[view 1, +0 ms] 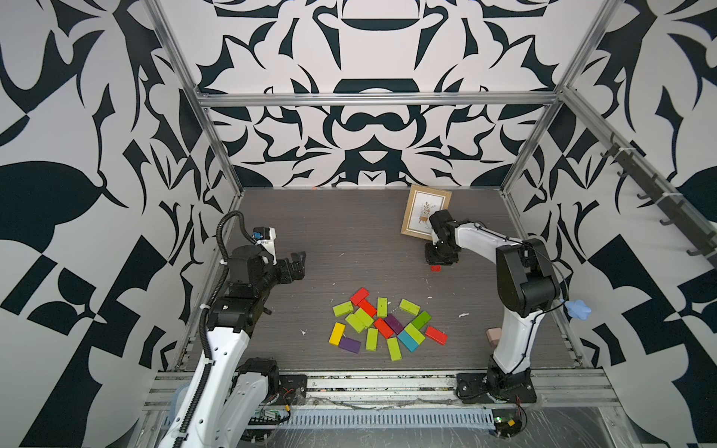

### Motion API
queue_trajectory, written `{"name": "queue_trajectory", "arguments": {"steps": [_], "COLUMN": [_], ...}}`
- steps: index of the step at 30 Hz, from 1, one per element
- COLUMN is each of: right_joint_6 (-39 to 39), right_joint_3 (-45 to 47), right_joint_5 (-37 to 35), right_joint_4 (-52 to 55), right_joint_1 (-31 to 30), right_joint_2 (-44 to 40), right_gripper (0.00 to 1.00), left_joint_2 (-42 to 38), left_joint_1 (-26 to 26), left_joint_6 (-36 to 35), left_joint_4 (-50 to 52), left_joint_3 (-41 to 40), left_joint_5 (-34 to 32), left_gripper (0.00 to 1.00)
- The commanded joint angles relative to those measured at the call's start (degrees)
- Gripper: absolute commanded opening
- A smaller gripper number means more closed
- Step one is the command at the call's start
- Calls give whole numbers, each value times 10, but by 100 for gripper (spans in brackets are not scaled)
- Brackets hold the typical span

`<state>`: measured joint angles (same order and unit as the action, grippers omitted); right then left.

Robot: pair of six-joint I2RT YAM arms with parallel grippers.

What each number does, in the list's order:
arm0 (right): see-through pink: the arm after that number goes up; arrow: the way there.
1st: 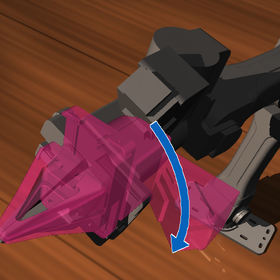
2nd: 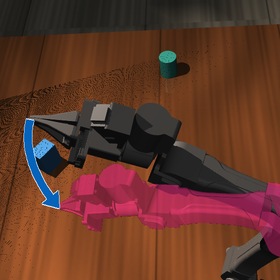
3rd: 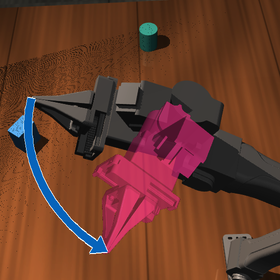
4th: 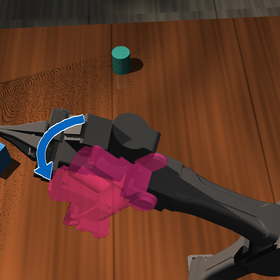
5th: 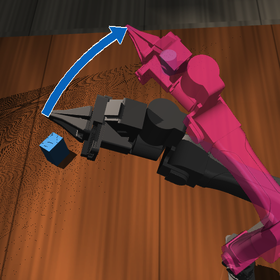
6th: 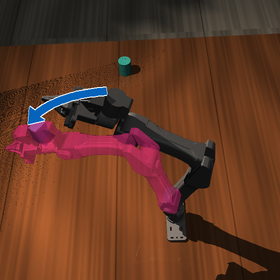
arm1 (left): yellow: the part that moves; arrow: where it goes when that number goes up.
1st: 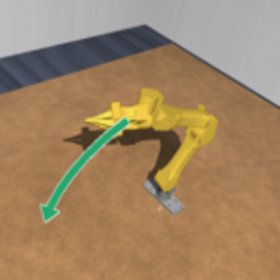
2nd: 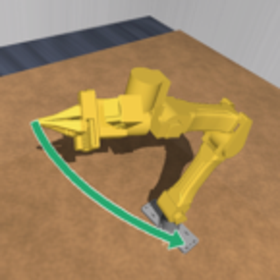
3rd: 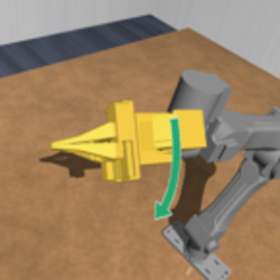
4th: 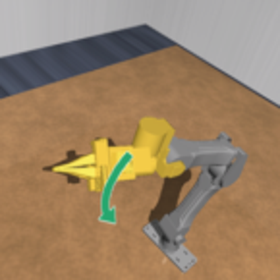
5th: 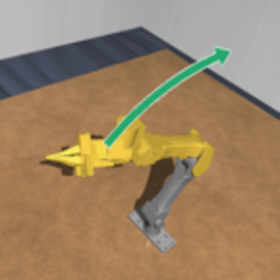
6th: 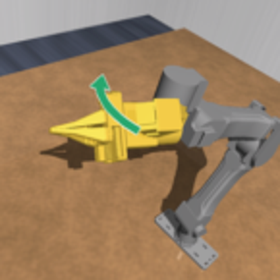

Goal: Assemble the letter t with building blocks
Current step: Place the building block at the center of the board.

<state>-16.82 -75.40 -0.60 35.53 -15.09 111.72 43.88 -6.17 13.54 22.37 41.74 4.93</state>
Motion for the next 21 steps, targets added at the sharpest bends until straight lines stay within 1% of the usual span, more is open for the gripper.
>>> {"name": "queue_trajectory", "arguments": {"steps": [1,12,15,21], "right_joint_6": [-9,-19,-22,-26], "right_joint_3": [-11,-11,-11,-11], "right_joint_5": [11,11,13,13], "right_joint_4": [-6,-7,-7,-2], "right_joint_1": [1,1,0,1], "right_joint_2": [3,6,7,3], "right_gripper": [25,28,35,43], "left_joint_2": [-5,-4,-5,-5], "left_joint_1": [-1,-2,-1,-1], "left_joint_6": [3,4,4,4], "left_joint_4": [14,15,15,17], "left_joint_3": [0,1,0,1], "left_joint_5": [-5,-6,-5,-5], "left_gripper": [100,100,100,100]}}
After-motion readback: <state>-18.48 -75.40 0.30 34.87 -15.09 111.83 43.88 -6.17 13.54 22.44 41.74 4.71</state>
